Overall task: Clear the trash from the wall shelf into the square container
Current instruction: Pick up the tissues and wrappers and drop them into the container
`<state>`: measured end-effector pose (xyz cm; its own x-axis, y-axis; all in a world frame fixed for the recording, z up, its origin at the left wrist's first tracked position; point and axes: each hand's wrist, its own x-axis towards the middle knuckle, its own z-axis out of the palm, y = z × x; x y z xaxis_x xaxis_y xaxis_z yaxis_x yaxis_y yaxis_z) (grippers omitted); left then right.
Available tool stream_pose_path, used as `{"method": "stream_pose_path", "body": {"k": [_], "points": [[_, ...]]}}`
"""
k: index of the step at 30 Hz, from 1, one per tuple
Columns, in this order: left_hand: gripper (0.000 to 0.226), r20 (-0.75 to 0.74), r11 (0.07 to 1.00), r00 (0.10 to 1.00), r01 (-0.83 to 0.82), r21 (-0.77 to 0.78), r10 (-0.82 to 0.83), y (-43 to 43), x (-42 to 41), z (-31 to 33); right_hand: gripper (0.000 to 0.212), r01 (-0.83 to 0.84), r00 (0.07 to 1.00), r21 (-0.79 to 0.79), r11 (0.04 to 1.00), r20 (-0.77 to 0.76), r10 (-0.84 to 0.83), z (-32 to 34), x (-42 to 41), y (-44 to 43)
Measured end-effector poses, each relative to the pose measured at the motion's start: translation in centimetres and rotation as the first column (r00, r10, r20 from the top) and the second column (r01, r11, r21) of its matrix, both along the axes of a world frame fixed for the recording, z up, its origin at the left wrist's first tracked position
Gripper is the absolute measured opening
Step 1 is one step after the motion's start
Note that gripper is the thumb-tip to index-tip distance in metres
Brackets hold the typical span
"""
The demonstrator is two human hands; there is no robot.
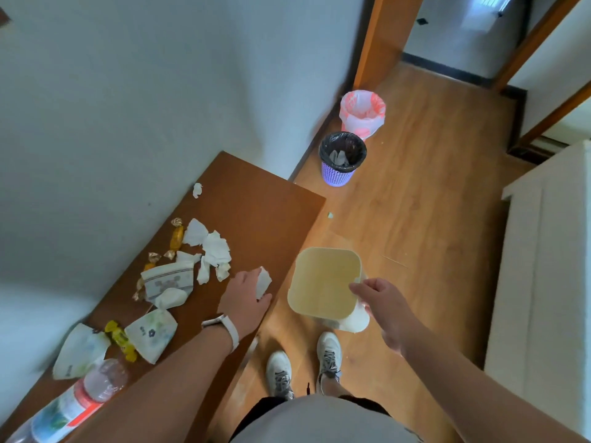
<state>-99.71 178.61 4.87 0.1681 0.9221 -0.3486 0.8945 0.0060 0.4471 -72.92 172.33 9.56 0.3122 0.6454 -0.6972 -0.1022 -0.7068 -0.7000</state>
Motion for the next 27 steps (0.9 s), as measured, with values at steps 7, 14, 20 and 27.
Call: {"method": "stream_pose_path", "body": {"k": [7,14,20,27], "points": [[0.039,-0.112,0.987,0.981,0.161,0.023,-0.157,0.7,-0.9,-2.1,0.030,0.009,0.998,-0.033,0.999,0.058,-0.007,0.1,-1.1,-0.8],[0.016,0.050,0.999,0.999,0.020,-0.043,-0.017,1.0,-1.7,-1.8,0.033,0.006,0.996,-0.046,0.999,0.088,-0.002,0.4,-2.5,-1.4],[0.004,0.307,0.985,0.937,-0.141,-0.099,0.165,0.2,-1.6,0.8,0.032,0.000,0.996,-0.032,0.999,0.089,0.003,1.3,-3.8,-1.9],[0.002,0.590,0.970,0.771,-0.179,-0.162,0.241,-1.0,-0.6,5.3,0.035,-0.007,0.996,-0.017,1.000,0.092,0.009,2.6,-6.4,-2.2]]}}
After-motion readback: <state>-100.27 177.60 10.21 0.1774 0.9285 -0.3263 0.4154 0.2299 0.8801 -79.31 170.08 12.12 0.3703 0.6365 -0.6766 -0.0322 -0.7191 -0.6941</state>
